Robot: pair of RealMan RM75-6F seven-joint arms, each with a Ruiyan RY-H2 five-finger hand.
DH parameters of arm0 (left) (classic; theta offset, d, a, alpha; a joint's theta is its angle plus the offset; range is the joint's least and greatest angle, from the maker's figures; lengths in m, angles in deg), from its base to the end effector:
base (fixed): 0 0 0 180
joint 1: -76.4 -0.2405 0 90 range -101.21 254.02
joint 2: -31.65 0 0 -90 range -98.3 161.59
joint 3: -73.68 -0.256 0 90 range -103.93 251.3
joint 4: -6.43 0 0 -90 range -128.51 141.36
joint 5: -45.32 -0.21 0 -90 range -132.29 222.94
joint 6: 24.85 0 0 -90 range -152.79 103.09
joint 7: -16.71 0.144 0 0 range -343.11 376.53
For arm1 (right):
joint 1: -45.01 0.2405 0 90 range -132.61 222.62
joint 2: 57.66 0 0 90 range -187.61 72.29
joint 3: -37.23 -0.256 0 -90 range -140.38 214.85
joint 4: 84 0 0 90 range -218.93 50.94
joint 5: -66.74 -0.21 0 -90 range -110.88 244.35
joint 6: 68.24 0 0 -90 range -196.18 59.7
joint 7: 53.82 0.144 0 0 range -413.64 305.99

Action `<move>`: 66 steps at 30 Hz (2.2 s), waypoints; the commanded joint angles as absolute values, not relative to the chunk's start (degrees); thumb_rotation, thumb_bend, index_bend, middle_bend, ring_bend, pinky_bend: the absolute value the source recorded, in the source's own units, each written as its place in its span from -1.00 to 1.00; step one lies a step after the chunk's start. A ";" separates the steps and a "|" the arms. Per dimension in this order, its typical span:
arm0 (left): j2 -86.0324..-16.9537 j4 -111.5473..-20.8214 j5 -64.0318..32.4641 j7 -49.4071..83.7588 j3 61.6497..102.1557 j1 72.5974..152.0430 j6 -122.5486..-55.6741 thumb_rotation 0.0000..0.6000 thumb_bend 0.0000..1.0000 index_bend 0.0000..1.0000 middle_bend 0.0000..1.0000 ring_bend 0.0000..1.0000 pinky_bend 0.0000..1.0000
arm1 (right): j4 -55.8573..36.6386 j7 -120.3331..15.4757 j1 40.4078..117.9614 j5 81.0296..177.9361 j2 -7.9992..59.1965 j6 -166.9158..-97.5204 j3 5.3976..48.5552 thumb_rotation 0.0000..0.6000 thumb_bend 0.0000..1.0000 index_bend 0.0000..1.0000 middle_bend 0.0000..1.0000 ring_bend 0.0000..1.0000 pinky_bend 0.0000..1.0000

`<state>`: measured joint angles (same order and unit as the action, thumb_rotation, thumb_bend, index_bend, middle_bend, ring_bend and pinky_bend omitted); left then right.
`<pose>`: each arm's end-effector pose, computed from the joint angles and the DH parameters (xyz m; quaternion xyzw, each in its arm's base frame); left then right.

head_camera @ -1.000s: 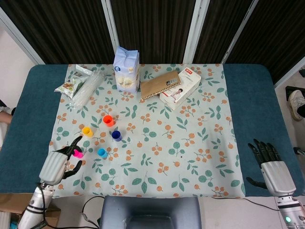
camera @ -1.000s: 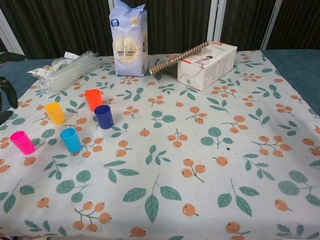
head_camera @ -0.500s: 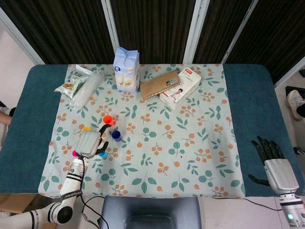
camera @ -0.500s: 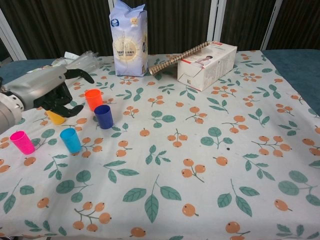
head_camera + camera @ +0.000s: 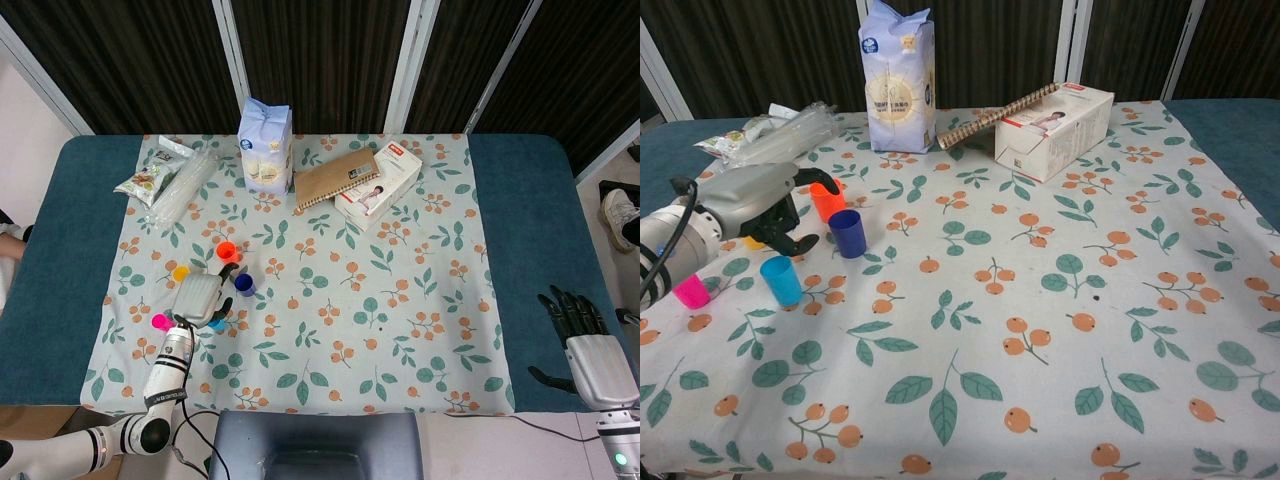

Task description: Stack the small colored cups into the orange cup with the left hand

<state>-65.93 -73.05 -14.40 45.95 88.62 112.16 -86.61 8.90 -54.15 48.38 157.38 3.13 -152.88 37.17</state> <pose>-0.1720 0.3375 -0.0310 -0.6790 -0.4002 -0.3579 0.5007 -0.3120 -0.1622 0.1645 0.6333 -0.3780 0.3621 0.5701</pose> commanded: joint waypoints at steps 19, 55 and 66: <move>-71.25 -65.43 -12.46 44.82 88.41 115.84 -84.34 1.00 -0.23 -0.39 1.00 1.00 1.00 | 8.52 -50.92 47.99 158.33 1.43 -153.37 37.72 1.00 -0.75 -1.00 -1.00 -1.00 -1.00; -68.46 -59.32 -3.99 41.75 95.56 120.87 -82.08 1.00 -0.23 0.30 1.00 1.00 1.00 | 8.26 -50.60 47.37 158.26 1.53 -154.56 37.37 1.00 -0.75 -1.00 -1.00 -1.00 -1.00; -71.17 -54.90 -4.04 40.13 94.55 122.01 -80.96 1.00 -0.23 -0.30 1.00 1.00 1.00 | 7.90 -48.95 46.91 158.96 0.98 -155.71 37.46 1.00 -0.75 -1.00 -1.00 -1.00 -1.00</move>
